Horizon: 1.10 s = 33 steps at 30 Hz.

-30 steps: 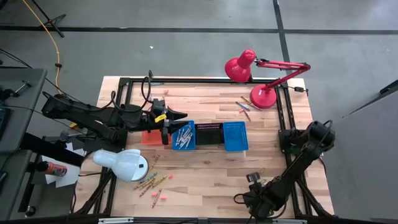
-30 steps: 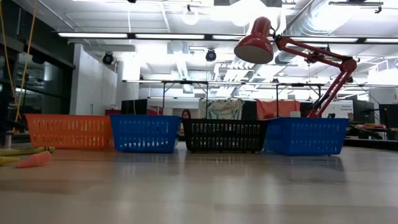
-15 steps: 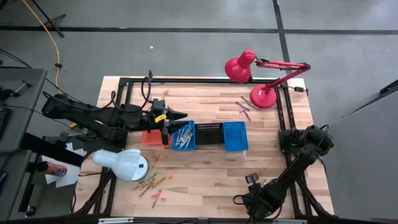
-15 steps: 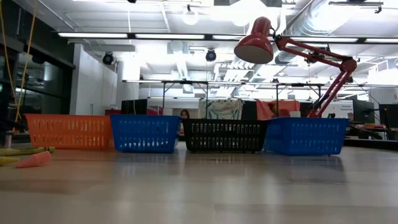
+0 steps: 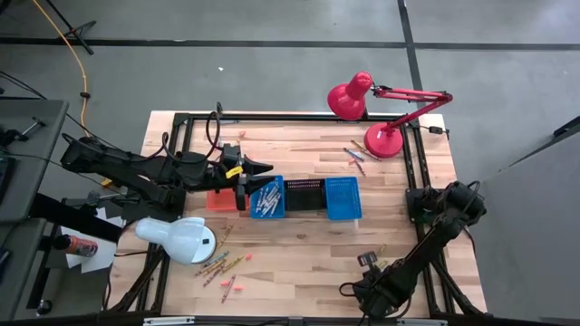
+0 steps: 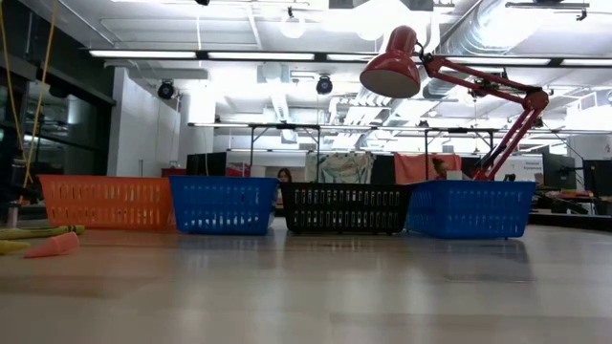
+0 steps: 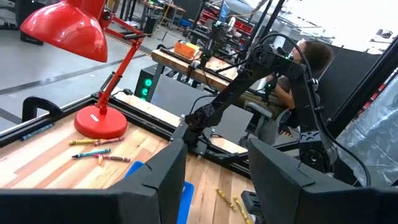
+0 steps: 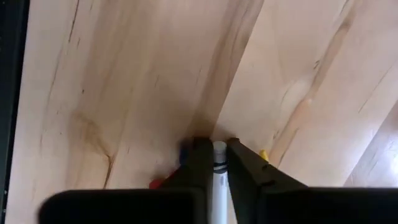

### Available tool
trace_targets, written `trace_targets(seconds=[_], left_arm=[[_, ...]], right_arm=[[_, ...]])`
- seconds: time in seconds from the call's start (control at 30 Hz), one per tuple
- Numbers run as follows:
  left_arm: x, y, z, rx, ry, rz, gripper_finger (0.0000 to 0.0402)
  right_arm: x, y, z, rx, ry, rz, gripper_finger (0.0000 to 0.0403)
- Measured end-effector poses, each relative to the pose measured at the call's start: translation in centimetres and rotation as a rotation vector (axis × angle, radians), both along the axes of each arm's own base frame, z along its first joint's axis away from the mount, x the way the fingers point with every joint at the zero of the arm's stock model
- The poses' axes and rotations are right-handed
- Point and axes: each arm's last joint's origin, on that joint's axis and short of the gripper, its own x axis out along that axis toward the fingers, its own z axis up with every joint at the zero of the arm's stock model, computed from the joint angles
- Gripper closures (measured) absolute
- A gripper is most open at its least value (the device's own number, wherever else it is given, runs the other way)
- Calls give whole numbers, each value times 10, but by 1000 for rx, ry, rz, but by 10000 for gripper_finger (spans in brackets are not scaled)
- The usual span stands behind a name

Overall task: Sort crayons
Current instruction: Put the white crayon into the left blue bin

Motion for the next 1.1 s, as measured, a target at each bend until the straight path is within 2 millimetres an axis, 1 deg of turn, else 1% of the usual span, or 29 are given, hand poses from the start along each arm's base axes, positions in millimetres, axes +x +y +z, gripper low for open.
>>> trace_targets(seconds=[0.03, 0.1, 0.2, 0.3, 0.47, 0.63, 0.8, 0.93, 1.0, 1.03, 1.1], left_arm=[[0, 0, 0, 0, 0, 1, 241], [0, 0, 0, 0, 0, 2, 241], [0, 0, 0, 1, 0, 2, 241], [0, 0, 0, 0, 0, 3, 241], [0, 0, 0, 2, 1, 16, 241], [0, 1, 0, 2, 2, 22, 241], [0, 1, 0, 6, 3, 22, 241], [0, 1, 0, 18, 6, 22, 241], [0, 1, 0, 18, 5, 23, 241], [0, 1, 0, 18, 5, 23, 241], [0, 1, 0, 15, 5, 23, 241]], right_arm=[[0, 0, 0, 1, 2, -4, 387], [0, 0, -1, 2, 3, -3, 395], [0, 0, -1, 1, 3, 2, 392], [0, -1, 1, 3, -5, 5, 398], [-2, -4, 11, 3, -39, 18, 400], [-7, -14, 35, 5, -55, -1, 401], [-16, -27, 76, 79, -132, -64, 402], [-17, -44, 108, 153, -233, -143, 402], [-12, -54, 117, 165, -291, -185, 402], [-9, -59, 118, 165, -316, -208, 402], [-1, -70, 114, 172, -365, -256, 402]])
